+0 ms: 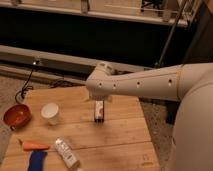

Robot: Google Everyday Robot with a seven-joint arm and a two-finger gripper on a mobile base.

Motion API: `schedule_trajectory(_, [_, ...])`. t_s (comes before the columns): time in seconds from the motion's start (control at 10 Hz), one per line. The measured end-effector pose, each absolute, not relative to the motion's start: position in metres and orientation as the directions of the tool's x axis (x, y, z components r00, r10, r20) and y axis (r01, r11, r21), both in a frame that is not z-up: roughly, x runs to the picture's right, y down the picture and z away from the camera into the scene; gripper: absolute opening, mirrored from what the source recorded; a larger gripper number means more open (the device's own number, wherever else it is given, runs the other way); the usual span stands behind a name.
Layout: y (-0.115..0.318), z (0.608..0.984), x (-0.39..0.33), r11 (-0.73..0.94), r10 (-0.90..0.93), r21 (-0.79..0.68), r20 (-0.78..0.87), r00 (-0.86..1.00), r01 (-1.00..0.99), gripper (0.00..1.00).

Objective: Place the eraser in the ceramic cup

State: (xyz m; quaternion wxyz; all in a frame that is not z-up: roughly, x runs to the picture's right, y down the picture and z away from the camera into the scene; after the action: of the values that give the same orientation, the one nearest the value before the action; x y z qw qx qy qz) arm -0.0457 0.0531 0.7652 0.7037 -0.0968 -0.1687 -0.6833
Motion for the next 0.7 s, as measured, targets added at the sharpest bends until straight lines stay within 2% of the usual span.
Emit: schedule_trajectory(0.7, [0.0547,0.7680,-0.0409,0.030,-0.925,0.071,0.380,0.001,0.997,0.80])
